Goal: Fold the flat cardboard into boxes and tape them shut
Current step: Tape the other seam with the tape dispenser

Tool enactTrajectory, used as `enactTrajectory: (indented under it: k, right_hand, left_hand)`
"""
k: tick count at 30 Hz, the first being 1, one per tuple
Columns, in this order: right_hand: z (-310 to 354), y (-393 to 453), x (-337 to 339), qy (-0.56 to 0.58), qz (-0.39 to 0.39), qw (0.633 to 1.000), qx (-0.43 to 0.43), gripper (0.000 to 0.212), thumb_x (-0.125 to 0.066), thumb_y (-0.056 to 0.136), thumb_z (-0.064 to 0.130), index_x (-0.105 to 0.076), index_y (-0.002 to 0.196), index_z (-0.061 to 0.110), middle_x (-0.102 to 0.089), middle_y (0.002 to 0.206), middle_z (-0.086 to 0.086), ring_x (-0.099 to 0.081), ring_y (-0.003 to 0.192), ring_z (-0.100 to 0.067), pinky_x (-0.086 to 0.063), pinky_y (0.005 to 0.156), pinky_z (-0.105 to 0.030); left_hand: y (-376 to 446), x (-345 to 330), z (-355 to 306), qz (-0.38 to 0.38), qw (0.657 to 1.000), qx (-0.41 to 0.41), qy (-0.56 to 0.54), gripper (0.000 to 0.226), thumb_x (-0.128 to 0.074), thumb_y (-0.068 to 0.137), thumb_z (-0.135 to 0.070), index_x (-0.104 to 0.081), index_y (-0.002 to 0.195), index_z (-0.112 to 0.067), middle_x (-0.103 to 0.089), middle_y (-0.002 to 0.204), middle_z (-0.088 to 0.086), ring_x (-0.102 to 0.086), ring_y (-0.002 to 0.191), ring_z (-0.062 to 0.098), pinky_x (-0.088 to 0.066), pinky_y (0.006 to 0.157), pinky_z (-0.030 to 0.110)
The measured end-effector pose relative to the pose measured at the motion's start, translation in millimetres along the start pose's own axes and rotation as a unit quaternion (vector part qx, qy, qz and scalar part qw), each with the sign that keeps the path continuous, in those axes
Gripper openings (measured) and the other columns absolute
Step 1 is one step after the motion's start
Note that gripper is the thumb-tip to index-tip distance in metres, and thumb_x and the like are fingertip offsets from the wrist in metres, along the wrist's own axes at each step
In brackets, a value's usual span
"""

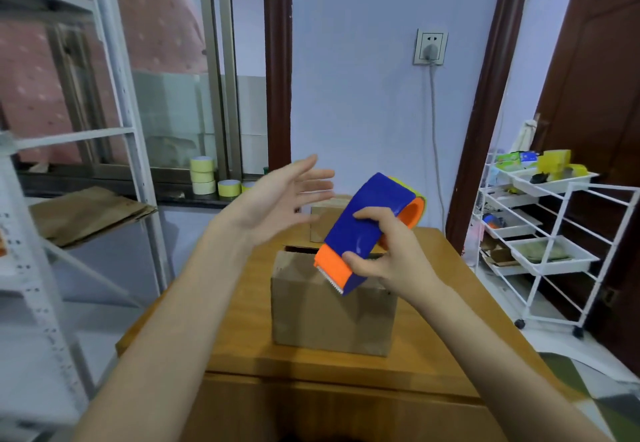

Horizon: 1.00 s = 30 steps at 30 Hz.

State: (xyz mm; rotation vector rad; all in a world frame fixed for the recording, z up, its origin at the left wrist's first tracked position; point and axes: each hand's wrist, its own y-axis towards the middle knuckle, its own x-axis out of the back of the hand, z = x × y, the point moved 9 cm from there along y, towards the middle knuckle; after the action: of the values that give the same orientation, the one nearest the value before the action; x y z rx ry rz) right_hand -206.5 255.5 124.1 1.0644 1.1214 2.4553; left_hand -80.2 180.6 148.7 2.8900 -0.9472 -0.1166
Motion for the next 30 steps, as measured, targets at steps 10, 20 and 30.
enactTrajectory:
  k: [10,20,30]
  right_hand:
    - [-15,11,-1,0.156,-0.175,0.967,-0.101,0.033,-0.060,0.077,0.034,-0.041,0.104,0.039,-0.048,0.100,0.017,-0.052,0.083,0.006,-0.044,0.070,-0.013]
    - [-25,11,-14,0.105,-0.188,0.968,-0.125,0.042,-0.062,0.079,0.040,-0.036,0.112,0.034,-0.047,0.102,0.020,-0.053,0.091,0.005,-0.045,0.073,-0.015]
    - [-16,15,-21,0.140,-0.179,0.968,-0.107,0.060,-0.063,0.074,0.036,-0.027,0.122,0.025,-0.031,0.112,0.022,-0.043,0.094,0.020,-0.040,0.074,-0.003]
  left_hand:
    - [-13,18,125,-0.090,0.975,0.139,-0.151,0.042,-0.053,0.095,-0.036,-0.057,0.120,-0.003,-0.071,0.105,0.017,-0.070,0.092,0.026,-0.057,0.070,0.031]
    - [-5,-8,126,-0.093,0.924,0.102,-0.357,0.025,-0.055,0.093,-0.032,-0.062,0.105,-0.011,-0.071,0.085,0.006,-0.068,0.070,0.014,-0.052,0.069,0.026]
    - [-9,5,103,-0.145,0.956,-0.032,-0.254,0.032,-0.047,0.099,-0.029,-0.061,0.114,-0.004,-0.065,0.081,0.007,-0.059,0.064,0.011,-0.049,0.062,0.023]
